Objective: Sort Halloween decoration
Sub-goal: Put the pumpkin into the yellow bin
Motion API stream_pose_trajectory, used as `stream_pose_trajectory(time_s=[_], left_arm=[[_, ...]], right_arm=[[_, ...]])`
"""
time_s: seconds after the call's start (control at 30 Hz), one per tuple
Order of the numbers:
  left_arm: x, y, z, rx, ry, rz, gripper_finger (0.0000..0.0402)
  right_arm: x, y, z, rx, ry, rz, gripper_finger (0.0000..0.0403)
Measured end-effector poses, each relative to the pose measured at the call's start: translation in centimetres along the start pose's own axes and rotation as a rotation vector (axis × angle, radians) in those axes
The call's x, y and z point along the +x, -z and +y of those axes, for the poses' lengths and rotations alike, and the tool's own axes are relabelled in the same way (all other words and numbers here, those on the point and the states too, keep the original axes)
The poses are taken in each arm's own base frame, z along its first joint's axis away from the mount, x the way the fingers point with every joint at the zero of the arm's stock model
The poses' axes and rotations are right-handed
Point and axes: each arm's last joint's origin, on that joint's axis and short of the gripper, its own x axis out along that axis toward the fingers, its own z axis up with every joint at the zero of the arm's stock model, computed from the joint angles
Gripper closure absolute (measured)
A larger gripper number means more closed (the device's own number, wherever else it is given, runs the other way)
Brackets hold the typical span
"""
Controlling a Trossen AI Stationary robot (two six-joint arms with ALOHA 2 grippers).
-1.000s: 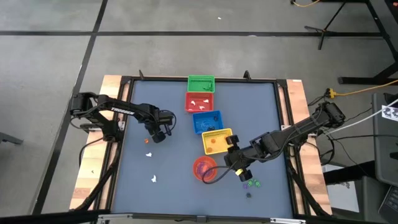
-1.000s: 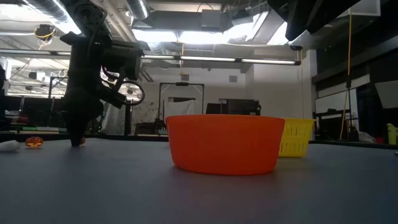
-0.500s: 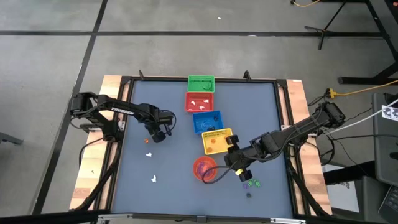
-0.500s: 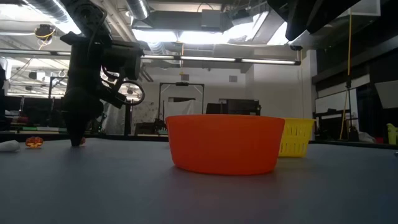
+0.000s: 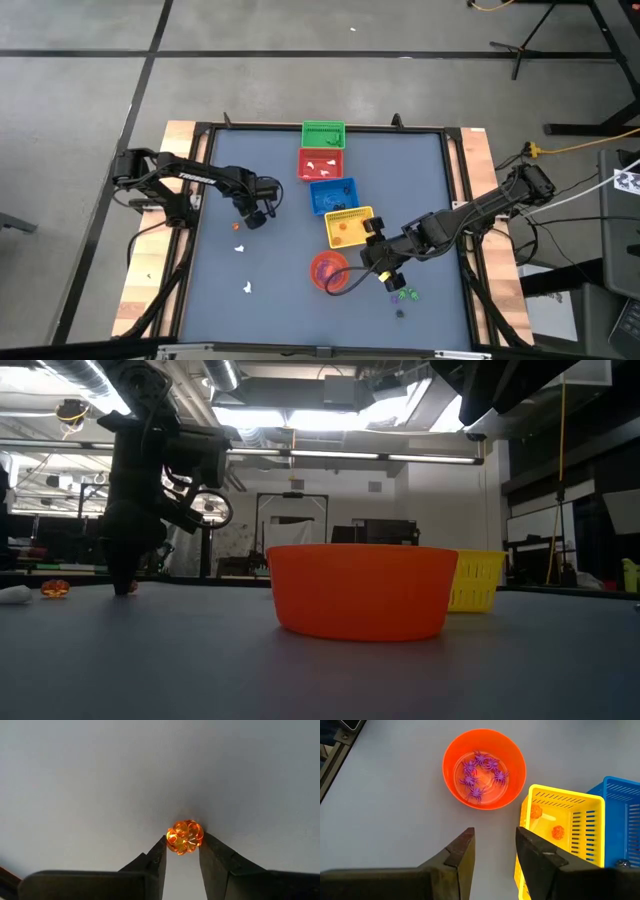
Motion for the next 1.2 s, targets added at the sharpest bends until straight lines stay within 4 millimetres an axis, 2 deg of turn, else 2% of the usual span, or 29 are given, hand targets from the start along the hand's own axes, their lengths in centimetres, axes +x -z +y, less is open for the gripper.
stream_pose_trajectory(time_s=[0.17, 0.27, 0.53, 0.73, 1.03, 1.2], left_arm=[[-0.6, -0.5, -0.2, 0.009, 0.002, -0.007, 0.0330], [-1.6, -1.7, -0.7, -0.001, 0.038, -0.083, 0.0330], [-3.6, -3.1, -1.0, -0.009, 0.075, -0.144, 0.0330], [-5.3, -4.3, -2.2, 0.005, 0.173, -0.233, 0.0330], [-7.9, -6.2, -5.6, 0.053, 0.402, -0.548, 0.0330], [-9.6, -6.7, -7.6, 0.051, 0.462, -0.772, 0.0330]], right_arm=[[0.0, 0.0, 0.0, 0.000, 0.000, 0.000, 0.0262], [0.0, 0.0, 0.0, 0.000, 0.000, 0.000, 0.0262], [0.0, 0.0, 0.0, 0.000, 0.000, 0.001, 0.0262], [0.0, 0.0, 0.0, 0.000, 0.000, 0.001, 0.0262], [0.0, 0.0, 0.0, 0.000, 0.000, 0.002, 0.0262], [0.0, 0.0, 0.0, 0.000, 0.000, 0.002, 0.0262]])
